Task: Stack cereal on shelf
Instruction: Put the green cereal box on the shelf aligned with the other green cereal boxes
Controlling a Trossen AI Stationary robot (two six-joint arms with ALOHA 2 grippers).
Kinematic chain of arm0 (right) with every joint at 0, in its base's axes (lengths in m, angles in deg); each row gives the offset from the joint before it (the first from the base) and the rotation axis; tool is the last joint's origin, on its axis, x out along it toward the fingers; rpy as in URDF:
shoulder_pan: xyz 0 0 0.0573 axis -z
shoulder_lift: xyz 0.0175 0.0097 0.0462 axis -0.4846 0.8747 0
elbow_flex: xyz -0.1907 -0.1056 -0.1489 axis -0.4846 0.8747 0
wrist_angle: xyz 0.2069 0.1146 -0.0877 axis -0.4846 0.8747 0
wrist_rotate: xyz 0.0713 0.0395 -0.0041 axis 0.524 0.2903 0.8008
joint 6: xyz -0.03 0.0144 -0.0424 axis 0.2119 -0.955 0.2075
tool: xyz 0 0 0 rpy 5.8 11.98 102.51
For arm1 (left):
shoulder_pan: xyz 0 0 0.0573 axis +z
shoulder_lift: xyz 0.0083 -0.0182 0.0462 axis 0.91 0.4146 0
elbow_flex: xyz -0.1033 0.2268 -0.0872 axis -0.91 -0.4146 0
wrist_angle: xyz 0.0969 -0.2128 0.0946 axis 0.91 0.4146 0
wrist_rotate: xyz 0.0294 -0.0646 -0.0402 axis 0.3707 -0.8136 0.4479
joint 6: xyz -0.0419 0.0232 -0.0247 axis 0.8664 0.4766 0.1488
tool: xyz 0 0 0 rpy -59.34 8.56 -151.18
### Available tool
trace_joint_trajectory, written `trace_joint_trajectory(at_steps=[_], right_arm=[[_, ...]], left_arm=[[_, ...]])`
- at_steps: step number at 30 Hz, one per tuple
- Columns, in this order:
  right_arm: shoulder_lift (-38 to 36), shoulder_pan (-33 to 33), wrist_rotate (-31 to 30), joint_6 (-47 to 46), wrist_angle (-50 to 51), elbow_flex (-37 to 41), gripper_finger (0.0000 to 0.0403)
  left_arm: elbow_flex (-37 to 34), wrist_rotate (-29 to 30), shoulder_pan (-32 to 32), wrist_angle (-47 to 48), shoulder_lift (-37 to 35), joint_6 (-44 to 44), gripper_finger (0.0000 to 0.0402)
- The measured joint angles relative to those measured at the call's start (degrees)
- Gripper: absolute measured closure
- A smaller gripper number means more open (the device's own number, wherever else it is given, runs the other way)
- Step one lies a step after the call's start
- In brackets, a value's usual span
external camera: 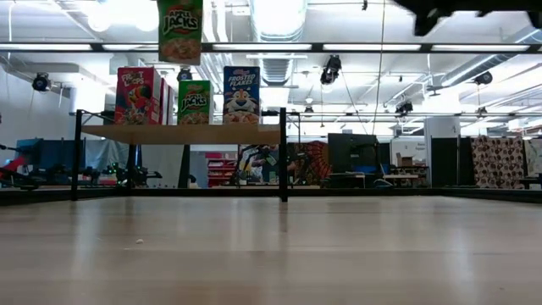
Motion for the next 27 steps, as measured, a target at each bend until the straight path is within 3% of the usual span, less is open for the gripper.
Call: trace_joint_trajectory(at_steps=[5,13,27], right_arm=[[7.97,4.83,0.57,-1.05,8.14,-8.48,0.0390],[15.05,12.24,10.60,-2.82,24.81,-23.24,0.0390],[29.88,16.47,12.10,1.21,40.23,-46.63,0.0390]], left_arm=[[0.00,-1.50,3.40,0.21,-0.86,-1.63,0.0248],[-0.59,-11.21,7.77,0.90,0.38,-1.00,0.0248],[-4.88,-12.27,7.91,-2.51,1.04,2.34,0.0248]])
